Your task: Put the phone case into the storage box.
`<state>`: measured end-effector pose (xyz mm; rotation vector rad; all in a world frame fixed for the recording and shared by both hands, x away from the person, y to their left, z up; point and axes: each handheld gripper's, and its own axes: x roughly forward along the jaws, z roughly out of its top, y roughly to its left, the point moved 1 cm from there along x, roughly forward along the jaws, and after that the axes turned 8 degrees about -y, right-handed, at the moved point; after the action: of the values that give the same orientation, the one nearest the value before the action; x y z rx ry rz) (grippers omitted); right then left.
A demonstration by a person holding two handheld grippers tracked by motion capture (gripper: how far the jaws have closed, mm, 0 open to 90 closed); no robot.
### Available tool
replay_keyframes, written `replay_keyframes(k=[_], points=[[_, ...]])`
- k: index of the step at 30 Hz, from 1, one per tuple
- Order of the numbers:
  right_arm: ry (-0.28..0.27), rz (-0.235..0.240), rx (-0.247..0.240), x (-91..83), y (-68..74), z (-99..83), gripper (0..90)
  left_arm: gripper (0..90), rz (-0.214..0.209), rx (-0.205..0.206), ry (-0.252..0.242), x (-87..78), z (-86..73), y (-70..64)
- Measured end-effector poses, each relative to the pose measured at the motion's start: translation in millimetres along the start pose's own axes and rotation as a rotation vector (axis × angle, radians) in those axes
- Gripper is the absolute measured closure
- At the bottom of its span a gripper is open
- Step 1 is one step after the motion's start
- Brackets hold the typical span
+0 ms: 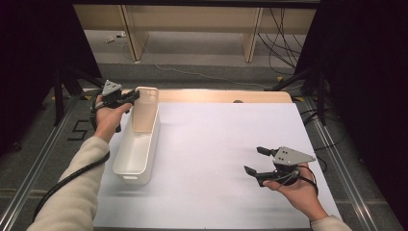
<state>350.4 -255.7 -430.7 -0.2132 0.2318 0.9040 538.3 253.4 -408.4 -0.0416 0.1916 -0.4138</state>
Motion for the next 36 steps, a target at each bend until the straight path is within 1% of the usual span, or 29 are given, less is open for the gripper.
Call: replay_keyframes(k=[19,36], points=[[0.0,0.001,0.0,-0.2,-0.1,0.0,21.9,77.7,0.016,-0.003,0.031,1.6,-4.2,4.1],[0.002,0.001,0.001,-0.2,-0.1,-0.3,21.9,77.5,0.021,-0.003,0.038,2.9,-5.1,5.7]])
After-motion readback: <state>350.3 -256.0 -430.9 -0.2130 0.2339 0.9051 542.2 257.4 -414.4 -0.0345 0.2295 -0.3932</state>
